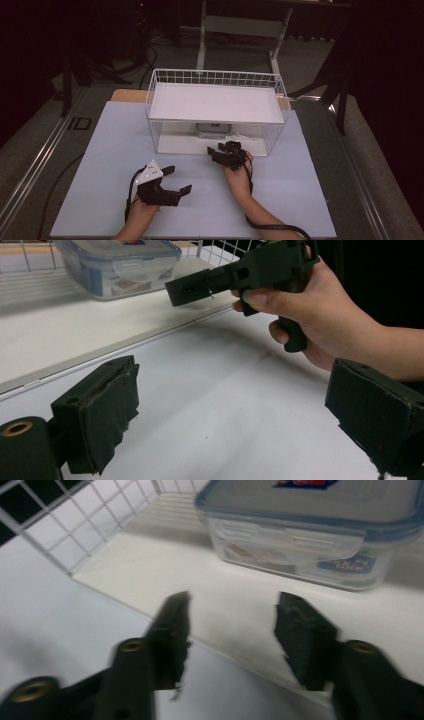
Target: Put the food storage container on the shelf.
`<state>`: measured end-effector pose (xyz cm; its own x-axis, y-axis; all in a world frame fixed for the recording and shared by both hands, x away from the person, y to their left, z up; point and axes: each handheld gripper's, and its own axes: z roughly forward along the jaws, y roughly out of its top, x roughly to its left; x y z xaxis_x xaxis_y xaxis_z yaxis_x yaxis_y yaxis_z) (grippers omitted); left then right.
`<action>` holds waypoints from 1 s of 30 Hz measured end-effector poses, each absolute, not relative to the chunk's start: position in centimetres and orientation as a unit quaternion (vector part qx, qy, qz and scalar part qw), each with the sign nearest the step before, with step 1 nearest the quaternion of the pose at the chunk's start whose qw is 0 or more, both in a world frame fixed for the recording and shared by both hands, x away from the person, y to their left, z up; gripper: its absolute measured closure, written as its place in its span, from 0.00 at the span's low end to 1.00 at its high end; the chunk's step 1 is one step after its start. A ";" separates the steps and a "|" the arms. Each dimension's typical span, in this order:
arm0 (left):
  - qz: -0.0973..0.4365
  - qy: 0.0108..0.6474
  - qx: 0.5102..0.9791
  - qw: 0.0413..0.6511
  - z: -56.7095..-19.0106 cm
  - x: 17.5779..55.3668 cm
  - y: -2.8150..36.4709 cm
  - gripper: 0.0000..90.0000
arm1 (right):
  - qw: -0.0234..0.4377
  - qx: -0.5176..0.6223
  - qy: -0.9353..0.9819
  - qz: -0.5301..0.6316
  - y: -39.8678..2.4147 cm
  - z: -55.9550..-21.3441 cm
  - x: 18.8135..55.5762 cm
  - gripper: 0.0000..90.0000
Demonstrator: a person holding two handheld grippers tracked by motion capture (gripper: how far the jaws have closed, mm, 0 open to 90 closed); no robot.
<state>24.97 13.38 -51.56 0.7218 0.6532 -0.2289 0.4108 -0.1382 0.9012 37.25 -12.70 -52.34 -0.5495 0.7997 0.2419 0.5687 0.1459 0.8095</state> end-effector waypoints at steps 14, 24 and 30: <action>0.107 0.332 0.759 0.550 -50.7 24.6 13.1 0.09 | 0.111 0.398 0.755 0.509 -15.0 -50.0 34.8 0.17; 0.078 0.301 0.776 0.549 -49.8 24.1 12.1 0.09 | 0.087 0.369 0.765 0.521 -17.5 -49.4 32.8 0.18; 0.083 0.292 0.779 0.549 -48.9 23.9 12.7 0.09 | 0.103 0.343 0.774 0.521 -18.9 -48.4 30.7 0.18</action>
